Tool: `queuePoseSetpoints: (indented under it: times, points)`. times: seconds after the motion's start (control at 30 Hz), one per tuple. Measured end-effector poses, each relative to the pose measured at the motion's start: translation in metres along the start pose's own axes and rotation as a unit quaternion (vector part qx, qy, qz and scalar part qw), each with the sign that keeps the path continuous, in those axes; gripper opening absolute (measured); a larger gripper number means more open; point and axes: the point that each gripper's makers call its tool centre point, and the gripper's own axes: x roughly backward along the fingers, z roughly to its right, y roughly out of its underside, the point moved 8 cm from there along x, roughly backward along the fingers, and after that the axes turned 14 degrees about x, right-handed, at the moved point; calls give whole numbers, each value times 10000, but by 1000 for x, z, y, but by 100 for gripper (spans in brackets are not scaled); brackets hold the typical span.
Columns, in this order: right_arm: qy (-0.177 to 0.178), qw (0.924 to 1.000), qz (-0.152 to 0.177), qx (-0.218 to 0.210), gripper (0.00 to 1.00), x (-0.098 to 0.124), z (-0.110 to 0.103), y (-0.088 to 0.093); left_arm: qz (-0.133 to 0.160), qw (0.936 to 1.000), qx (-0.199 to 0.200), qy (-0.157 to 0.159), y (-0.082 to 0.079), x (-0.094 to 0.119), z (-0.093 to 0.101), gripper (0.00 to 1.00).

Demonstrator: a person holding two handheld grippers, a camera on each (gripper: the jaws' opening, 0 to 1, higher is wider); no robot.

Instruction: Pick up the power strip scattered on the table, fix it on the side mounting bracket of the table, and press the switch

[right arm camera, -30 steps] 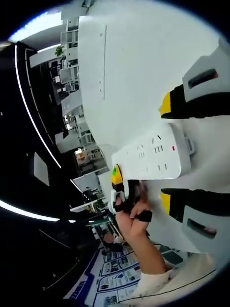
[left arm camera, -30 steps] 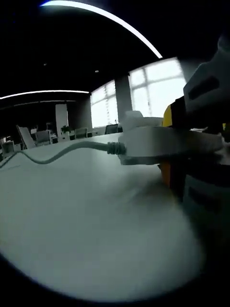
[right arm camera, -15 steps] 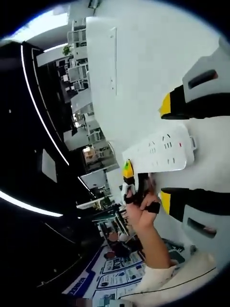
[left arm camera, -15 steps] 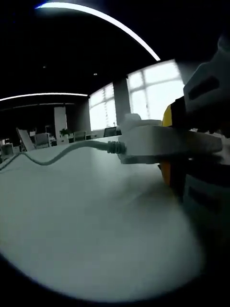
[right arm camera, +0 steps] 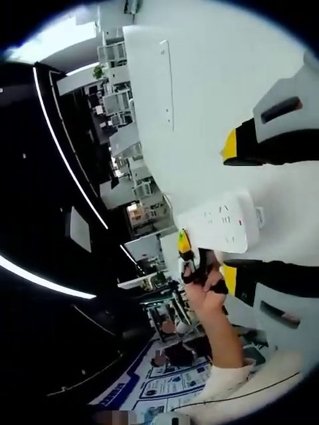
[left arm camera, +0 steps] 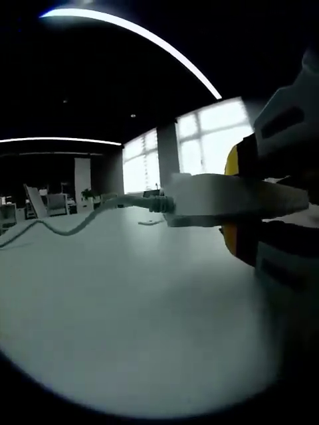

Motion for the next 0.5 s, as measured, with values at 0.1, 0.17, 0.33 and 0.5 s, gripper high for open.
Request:
queuePoseSetpoints:
  times: [0.1,0.17,0.33,0.5]
  points:
    - [29,10000,40,4,52,-1,-3,-2,-75,10000,-3,60,-1,11,4,26]
    - [31,10000,41,8,52,-2,-5,-3,-92,9999,-69,66,-4,15,2,26]
    - [0,9999,101,-6,51,-7,-10,-7,-216,9996,-61,141,-8,24,1,26]
    - [-161,9997,185,-75,49,-13,-20,-12,-318,9992,-162,176,-8,31,4,26]
